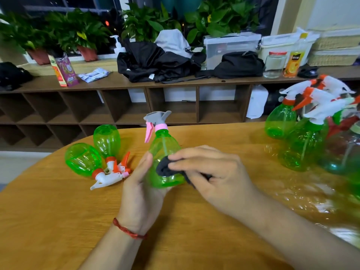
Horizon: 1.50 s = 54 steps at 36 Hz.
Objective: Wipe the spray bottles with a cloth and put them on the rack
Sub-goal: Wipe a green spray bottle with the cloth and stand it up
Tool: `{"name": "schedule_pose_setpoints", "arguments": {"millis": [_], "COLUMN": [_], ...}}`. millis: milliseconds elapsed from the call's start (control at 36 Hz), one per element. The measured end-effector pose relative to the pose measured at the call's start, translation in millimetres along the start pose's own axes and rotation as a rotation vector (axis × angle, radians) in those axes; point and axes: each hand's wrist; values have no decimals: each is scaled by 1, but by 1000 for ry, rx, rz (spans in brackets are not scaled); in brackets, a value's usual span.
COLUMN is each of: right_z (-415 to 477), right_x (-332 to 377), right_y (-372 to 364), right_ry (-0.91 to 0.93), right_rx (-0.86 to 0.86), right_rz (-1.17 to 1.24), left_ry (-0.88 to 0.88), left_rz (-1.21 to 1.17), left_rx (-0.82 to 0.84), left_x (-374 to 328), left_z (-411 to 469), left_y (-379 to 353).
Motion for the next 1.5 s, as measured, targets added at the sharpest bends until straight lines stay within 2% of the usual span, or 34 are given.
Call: {"name": "schedule_pose_setpoints", "arguments": {"millis": [139,250,444,750,889,1000,1083,1167,1278,1361,1500], "right_z": [9,10,2,-3,-5,-5,-9,-9,-1,1,-6], "right_x": [-17,-25,-17,-25,-25,-18,-10,0,-1,-6,7], "right_y": [19,21,7,10,5,0,-5,-10,-4,2,-12], "right_ry": [-214,-326,-384,-480,-439,-360,-217,-131,-183,-254,-234], "right_rx": [-104,-153,-93,77,1,-71,-34,20,-92,-150,32], "right_rz": [51,242,434,524,456,311,154,112,246,266,132], "left_ry": [49,114,72,12,14,-4,-10,6,48,47,29], "left_rz": [54,10,-163,-221,-231,-190,-178,-169,-173,-174,-164], "left_rx": [89,106,0,-114,-150,-137,-127,-61,11,-14,-52], "left_x": [12,18,9,5,2,1,0,1,7,9,6], "left_z": [-6,-11,-4,6,8,5,3,0,0,1,1], "left_y": [-7,-10,-2,2,-2,-6,-8,-7,-8,-9,-3]}}
Point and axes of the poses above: each hand's wrist, its own z-axis towards the middle knuckle, its own y-axis out of the back of the hand, x = y × z, and after that the axes turned 2 degrees about y, right-handed
